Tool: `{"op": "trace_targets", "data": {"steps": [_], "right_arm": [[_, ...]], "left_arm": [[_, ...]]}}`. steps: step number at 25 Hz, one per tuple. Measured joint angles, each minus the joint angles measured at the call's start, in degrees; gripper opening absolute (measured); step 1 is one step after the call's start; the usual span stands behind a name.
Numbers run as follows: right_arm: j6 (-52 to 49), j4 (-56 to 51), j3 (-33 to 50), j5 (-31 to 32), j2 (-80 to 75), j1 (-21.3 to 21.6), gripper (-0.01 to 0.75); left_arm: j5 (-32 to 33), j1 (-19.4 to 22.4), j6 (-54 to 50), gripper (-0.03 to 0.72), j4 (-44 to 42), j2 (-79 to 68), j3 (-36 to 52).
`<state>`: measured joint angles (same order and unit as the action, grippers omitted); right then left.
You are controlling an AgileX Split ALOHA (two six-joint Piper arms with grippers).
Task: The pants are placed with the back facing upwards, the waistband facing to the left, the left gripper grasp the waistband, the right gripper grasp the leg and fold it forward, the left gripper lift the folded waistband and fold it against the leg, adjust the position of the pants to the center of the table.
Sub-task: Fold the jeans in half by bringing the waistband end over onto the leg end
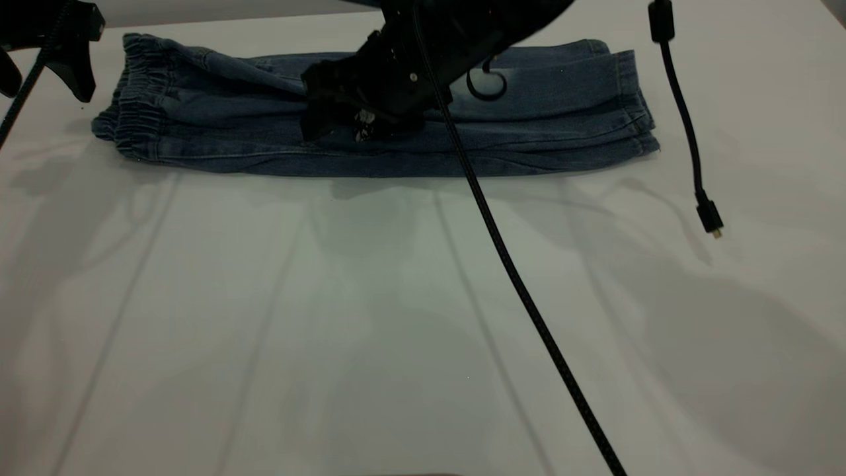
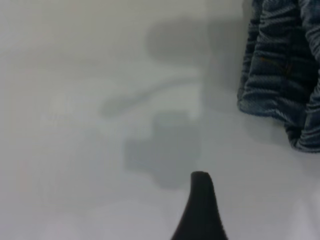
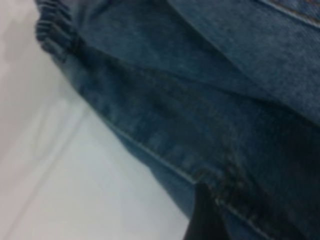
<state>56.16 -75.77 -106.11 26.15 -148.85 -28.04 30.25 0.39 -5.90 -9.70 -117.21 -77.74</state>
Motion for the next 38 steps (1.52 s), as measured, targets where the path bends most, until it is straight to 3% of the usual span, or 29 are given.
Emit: {"op": "trace_targets", "data": {"steps": [7, 12, 15, 17, 22, 33, 38], "right_arm": [[9.10, -9.55, -0.13, -3.72, -1.20, 0.00, 0.433], [19.52, -19.01, -3.97, -18.42, -1.39, 0.58, 0.433], [22.99, -23.13, -6.66, -20.84, -0.88, 2.41, 0.433], [23.01, -23.49, -6.95, -18.21, -0.06, 3.39, 0.433], [16.61, -15.42, -7.19, -2.87, 0.54, 3.48, 0.433], [-28.27, 37.33, -9.94, 14.86, 0.54, 3.29, 0.433], [-38.95, 50.82, -15.13, 21.94, 0.54, 3.35, 0.433]], "left_arm": [[-0.13, 0.00, 0.00, 0.527, 0.11, 0.00, 0.00], [-0.18, 0.00, 0.00, 0.527, 0.29, 0.00, 0.00], [-0.18, 0.00, 0.00, 0.527, 0.29, 0.00, 0.00], [-0.18, 0.00, -0.28, 0.527, 0.29, 0.00, 0.00], [-2.58, 1.17, -2.39, 0.527, 0.29, 0.00, 0.00], [-9.66, 2.12, -3.01, 0.527, 0.17, -5.16, 0.00], [-11.87, 2.01, -3.07, 0.527, 0.53, -8.05, -2.24]]}}
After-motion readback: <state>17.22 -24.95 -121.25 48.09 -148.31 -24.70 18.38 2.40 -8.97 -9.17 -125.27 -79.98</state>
